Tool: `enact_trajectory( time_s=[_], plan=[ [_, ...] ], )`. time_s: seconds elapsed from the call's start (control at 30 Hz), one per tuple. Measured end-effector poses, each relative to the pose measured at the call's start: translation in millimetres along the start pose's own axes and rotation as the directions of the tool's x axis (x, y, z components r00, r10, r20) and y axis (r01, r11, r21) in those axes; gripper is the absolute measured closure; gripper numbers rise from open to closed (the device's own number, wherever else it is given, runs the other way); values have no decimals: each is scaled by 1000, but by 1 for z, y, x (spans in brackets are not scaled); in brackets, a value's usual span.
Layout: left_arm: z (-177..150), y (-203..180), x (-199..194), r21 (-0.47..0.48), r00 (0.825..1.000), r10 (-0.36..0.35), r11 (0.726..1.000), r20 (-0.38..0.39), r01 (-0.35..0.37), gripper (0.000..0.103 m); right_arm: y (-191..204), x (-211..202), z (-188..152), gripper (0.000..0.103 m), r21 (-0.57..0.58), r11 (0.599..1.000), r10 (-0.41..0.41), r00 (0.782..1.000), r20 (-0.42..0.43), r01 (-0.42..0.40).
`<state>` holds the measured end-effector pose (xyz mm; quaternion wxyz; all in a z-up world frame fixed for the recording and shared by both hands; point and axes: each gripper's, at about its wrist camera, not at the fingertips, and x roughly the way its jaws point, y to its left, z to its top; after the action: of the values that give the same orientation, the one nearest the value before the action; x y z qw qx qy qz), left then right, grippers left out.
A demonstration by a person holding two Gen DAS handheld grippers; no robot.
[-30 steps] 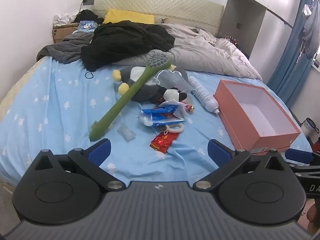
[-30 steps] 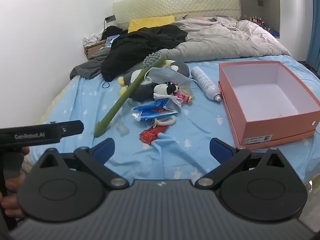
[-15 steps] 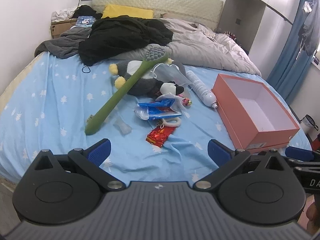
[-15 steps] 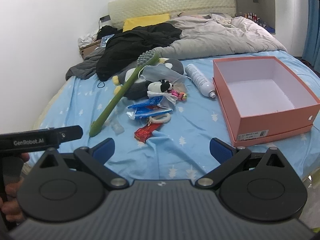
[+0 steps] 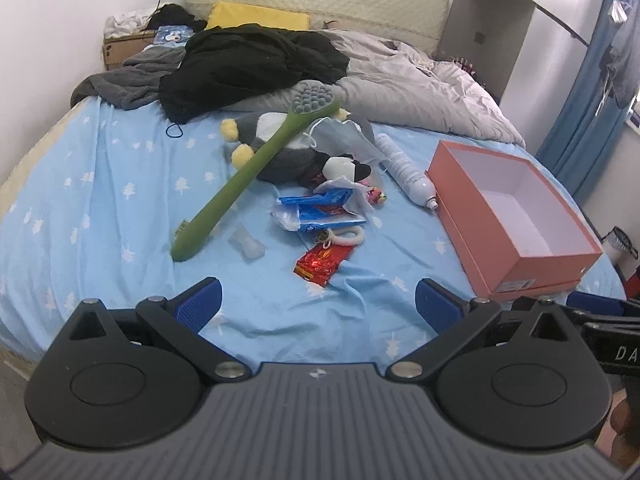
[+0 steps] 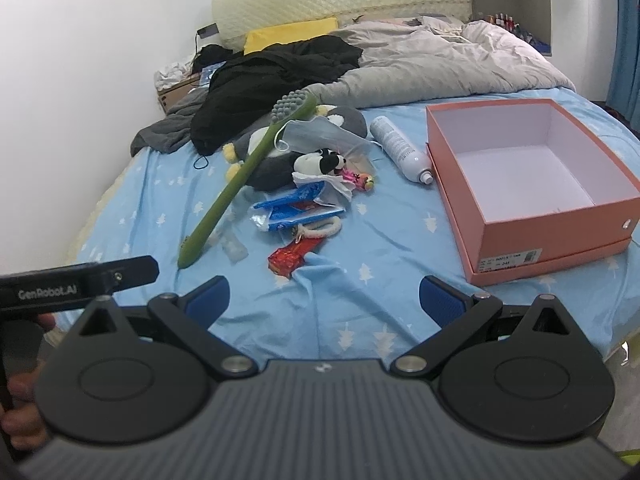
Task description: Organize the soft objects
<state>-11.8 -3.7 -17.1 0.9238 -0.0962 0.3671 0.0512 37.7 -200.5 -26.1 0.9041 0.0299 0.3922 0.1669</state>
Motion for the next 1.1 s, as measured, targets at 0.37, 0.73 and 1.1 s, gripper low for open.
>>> enact_trajectory(
  time_s=[0.37,0.73,1.1],
  plan=[
    [1,-10,-3,36,1000,-18,999,5,18,0,2,-10,1,0,-27,1000,-12,999,30,13],
    [0,-10,-5,39,1000,-19,999,8,19,0,1,-12,1,0,-19,1000,-12,1000,27,12],
    [0,-10,-6,39,1000,-24,999,10,23,0,1,-13,1,0,-20,1000,-2,1000,25,3]
  ],
)
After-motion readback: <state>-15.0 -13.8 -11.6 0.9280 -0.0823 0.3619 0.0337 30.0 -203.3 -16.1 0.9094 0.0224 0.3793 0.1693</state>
